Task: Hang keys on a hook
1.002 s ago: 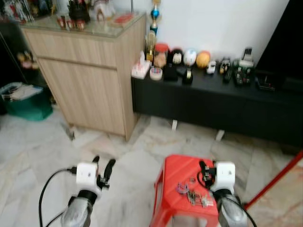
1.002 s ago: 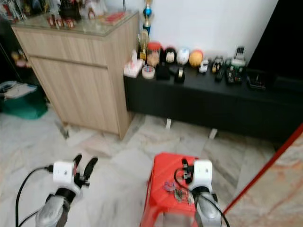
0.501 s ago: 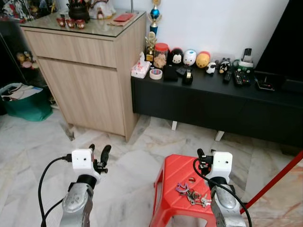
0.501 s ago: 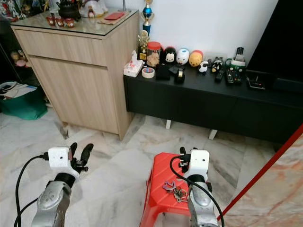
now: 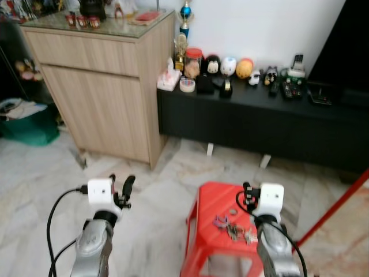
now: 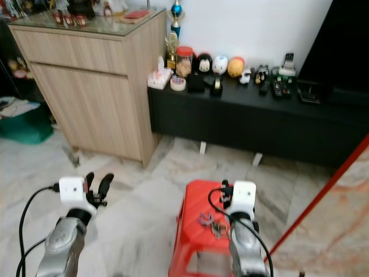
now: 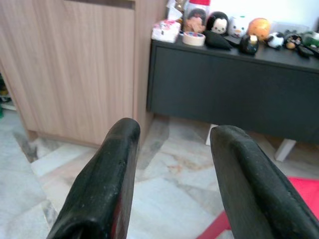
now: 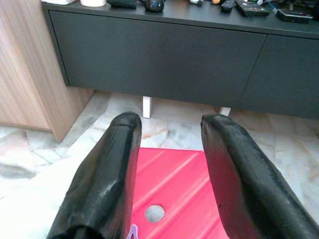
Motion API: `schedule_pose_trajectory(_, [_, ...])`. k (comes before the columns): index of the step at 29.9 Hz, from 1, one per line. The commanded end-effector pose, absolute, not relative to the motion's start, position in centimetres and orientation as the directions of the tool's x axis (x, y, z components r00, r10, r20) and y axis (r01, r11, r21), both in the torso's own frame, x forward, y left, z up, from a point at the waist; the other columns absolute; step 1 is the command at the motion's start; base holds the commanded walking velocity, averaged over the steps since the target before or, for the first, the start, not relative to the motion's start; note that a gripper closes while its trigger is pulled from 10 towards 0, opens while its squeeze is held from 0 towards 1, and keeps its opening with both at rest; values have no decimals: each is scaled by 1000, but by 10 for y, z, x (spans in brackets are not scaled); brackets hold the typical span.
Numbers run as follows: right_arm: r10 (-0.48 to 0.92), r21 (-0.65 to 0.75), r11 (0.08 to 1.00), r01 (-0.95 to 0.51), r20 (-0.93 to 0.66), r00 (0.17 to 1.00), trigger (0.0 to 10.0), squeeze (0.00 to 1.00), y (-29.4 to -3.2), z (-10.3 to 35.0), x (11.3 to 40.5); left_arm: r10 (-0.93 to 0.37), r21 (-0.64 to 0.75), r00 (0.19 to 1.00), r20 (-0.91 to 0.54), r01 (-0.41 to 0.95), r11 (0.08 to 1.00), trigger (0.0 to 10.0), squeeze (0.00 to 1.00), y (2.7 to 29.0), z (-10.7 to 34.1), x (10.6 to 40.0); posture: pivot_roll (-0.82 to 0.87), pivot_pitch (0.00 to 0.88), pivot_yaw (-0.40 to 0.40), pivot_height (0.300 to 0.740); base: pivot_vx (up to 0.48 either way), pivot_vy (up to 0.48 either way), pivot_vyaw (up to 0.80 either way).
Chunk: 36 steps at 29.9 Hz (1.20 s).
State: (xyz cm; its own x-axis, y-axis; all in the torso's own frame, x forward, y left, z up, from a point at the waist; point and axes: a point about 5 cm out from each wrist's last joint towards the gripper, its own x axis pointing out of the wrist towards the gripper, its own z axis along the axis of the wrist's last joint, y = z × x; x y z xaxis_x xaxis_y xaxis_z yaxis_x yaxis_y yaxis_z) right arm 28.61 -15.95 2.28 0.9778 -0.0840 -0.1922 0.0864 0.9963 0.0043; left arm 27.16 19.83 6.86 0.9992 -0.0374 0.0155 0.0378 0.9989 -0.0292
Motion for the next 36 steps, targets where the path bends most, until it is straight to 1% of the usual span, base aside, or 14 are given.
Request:
schedule_pose_trajectory(1, [-103,6,994,106,-198,975,10000,0,-162,24,290,-44,-35,999,-8,44,998,10000,0,199,66,271,1,0,-68,648,0,0,0])
schedule_pose_trajectory(7, [-104,14,994,108,-190,976,10000,0,-164,28,295,-42,-28,999,-10,41,999,10000,0,200,66,271,3,0,-70,648,0,0,0])
schedule_pose_trajectory(23, [-80,22,996,87,-218,973,10000,0,-160,22,294,-64,-41,998,-20,63,997,10000,0,194,65,272,1,0,-70,648,0,0,0])
schedule_pose_trajectory(36, [-64,11,998,68,-236,970,10000,0,-158,19,294,-82,-45,996,-23,81,996,10000,0,190,64,271,2,0,-73,648,313,0,0])
